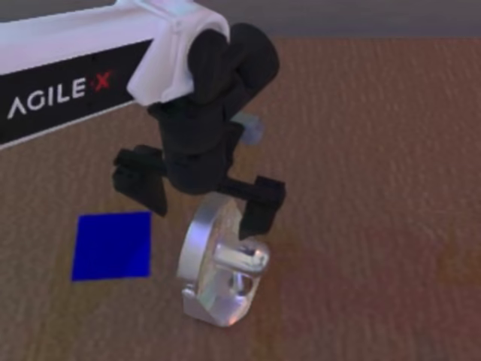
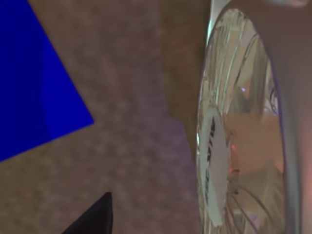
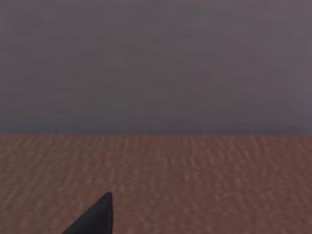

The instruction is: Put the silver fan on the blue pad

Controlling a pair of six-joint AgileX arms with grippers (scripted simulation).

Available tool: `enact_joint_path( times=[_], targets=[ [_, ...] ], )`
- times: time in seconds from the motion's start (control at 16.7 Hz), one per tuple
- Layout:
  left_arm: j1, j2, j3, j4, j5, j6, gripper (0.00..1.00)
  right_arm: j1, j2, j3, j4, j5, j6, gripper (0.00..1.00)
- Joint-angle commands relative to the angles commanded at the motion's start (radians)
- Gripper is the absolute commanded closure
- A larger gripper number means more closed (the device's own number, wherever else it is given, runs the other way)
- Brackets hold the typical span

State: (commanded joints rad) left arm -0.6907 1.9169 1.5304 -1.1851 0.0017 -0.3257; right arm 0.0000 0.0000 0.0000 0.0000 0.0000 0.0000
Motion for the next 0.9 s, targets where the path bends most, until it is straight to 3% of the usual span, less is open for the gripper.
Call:
enact_joint_path(
  times=[0.18, 0.9],
  targets=[
    [0.0, 0.0, 0.0, 0.0, 0.0, 0.0, 0.0, 0.0, 0.0, 0.0, 0.0, 0.0, 0.0, 0.0],
    [0.0, 0.0, 0.0, 0.0, 0.0, 0.0, 0.9, 0.0, 0.0, 0.0, 0.0, 0.0, 0.0, 0.0]
  ],
)
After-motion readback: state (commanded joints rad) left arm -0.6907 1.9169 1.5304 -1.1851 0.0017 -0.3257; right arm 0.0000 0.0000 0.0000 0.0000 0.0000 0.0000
